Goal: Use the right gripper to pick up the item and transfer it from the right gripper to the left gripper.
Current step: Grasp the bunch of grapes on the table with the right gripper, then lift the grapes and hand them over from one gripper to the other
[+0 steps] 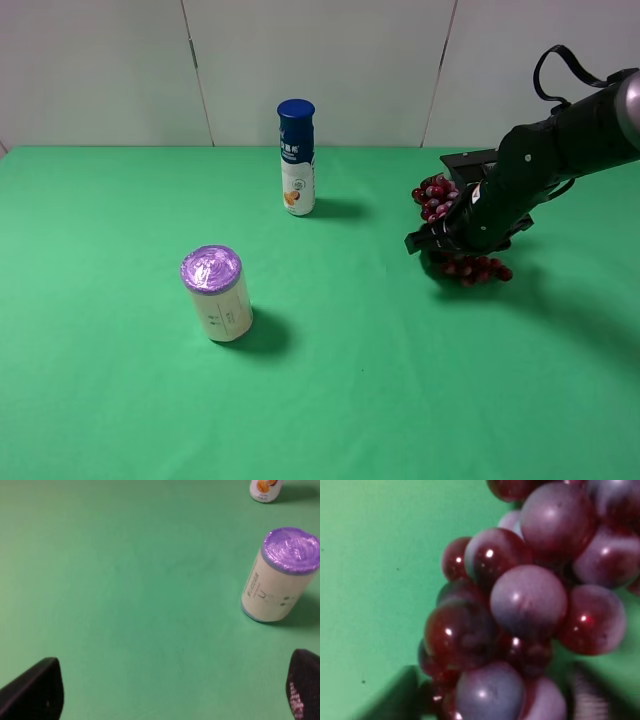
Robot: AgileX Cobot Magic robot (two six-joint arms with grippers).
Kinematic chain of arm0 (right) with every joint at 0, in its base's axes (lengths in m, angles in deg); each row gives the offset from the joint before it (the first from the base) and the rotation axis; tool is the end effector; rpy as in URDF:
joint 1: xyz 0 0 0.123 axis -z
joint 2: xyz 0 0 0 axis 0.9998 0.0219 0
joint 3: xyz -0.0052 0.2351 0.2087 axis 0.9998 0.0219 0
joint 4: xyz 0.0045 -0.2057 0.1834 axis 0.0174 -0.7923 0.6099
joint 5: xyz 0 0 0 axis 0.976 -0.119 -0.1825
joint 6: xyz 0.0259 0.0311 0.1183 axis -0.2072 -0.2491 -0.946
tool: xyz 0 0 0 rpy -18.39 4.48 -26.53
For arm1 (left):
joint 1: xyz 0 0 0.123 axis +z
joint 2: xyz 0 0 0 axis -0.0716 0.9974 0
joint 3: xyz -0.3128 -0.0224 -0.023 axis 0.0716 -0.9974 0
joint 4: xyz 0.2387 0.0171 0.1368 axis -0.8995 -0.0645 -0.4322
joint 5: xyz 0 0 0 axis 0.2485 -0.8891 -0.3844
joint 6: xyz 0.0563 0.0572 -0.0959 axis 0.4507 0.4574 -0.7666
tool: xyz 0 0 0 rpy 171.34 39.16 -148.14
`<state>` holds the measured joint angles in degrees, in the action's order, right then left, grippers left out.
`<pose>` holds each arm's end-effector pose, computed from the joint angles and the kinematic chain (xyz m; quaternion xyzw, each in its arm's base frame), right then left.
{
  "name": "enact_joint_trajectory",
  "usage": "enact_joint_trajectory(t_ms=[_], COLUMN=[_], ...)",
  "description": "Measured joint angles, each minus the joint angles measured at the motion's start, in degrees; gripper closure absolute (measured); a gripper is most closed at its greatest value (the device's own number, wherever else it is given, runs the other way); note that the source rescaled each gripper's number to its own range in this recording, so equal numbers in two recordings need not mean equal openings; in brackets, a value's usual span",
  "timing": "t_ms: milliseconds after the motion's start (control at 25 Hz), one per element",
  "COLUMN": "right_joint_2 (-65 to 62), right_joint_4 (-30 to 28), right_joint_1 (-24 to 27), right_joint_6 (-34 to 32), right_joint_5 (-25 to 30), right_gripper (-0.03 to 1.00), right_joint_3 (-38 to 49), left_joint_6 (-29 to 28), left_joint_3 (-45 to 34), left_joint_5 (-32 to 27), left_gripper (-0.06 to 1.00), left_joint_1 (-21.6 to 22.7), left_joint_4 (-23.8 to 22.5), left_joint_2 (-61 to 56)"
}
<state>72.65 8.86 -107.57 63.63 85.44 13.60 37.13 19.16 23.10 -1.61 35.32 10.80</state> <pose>0.3561 0.1182 0.1017 -0.1424 0.9687 0.0248 0.2017 0.0158 -0.0185 0.2739 0.0655 0.8467 -0.0268 0.5273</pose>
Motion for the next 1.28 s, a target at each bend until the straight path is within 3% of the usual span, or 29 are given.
enact_joint_trajectory(t_ms=[40,680,1280], right_joint_2=[0.0,-1.22,-26.65], right_joint_4=[-0.07,-1.18,-5.03], right_joint_1=[0.0,0.0,0.0], right_joint_6=[0.0,0.0,1.74], right_joint_5=[0.0,1.15,6.8], right_gripper=[0.97,0.95,0.95], right_joint_3=[0.0,0.0,-0.17], left_joint_6=[0.0,0.0,0.0], left_joint_3=[0.0,0.0,0.0], left_joint_5=[0.0,0.0,0.0], left_gripper=[0.09,0.09,0.09], left_joint_1=[0.0,0.0,0.0], left_joint_4=[0.0,0.0,0.0], left_joint_2=[0.0,0.0,0.0])
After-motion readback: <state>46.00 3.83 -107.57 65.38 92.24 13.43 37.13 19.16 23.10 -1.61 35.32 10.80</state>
